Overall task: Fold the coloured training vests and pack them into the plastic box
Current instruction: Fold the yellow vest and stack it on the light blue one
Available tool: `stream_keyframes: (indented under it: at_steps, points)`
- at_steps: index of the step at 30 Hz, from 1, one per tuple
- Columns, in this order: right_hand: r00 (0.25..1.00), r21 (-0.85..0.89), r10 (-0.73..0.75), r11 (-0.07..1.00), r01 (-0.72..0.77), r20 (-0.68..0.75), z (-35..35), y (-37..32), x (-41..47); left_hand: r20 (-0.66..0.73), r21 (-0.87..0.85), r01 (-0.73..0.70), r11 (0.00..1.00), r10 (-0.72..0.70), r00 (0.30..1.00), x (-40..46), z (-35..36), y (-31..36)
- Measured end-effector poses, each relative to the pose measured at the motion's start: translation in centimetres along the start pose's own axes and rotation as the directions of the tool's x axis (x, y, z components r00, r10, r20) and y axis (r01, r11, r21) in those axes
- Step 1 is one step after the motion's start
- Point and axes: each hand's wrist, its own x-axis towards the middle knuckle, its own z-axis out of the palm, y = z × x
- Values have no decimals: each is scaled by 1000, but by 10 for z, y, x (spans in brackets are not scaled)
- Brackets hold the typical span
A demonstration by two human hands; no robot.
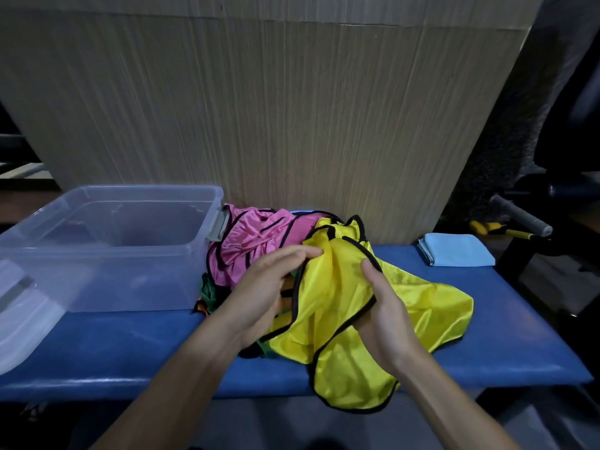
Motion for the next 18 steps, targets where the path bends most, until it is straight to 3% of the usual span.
stream_keyframes:
  at_steps: [2,4,7,9,13,18]
  points:
    - [1000,7,-17,1000,17,-3,-2,-2,1,-91,-55,-15,998,10,996,4,-4,-1]
    - [999,-38,-34,999,34,11,-5,0,3,-154,-6,-47,999,46,987,5,-4,-5]
    - [990,-321,-112,938,132,81,-2,8,2,-186,140,-99,985,124,975,2,3,-10]
    - [974,-506,-173,833,222,143,1,15,1,-119,235,-201,951,234,965,1,6,-8]
    - [950,-600,-245,737,311,191,1,17,2,145,415,-325,850,290,946,-4,7,-4]
    - [941,-600,-255,725,338,223,-5,10,2,190,595,-382,707,338,922,-5,4,-6]
